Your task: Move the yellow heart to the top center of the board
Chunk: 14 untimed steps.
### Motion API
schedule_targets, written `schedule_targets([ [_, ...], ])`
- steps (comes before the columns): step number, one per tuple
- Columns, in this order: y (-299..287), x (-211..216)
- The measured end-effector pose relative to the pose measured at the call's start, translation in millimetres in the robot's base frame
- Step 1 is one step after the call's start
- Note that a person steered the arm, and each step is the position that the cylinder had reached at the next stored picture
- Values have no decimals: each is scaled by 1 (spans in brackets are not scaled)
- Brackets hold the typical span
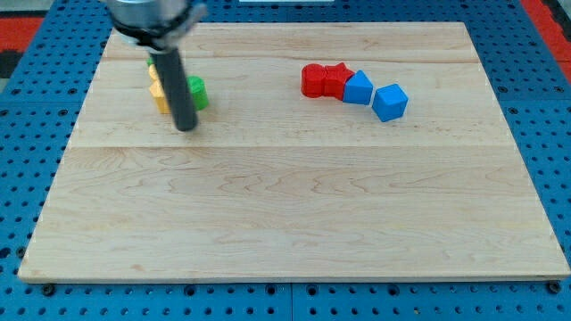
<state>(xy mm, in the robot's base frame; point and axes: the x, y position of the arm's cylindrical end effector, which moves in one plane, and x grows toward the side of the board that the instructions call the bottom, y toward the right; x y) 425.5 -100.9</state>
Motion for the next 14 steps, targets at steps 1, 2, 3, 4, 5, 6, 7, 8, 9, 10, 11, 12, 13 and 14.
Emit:
schedule_targets([
  [1, 127, 18],
  [2, 193, 16],
  [3, 89, 18],
  [4, -35, 13],
  [5, -58, -16],
  [6, -66, -44],
  [7, -110, -60],
  [8, -142, -71],
  [9, -132, -98],
  [10, -157, -121],
  [11, -154, -144],
  [12, -54, -144],
  [13, -38, -137],
  [14, 15, -138],
])
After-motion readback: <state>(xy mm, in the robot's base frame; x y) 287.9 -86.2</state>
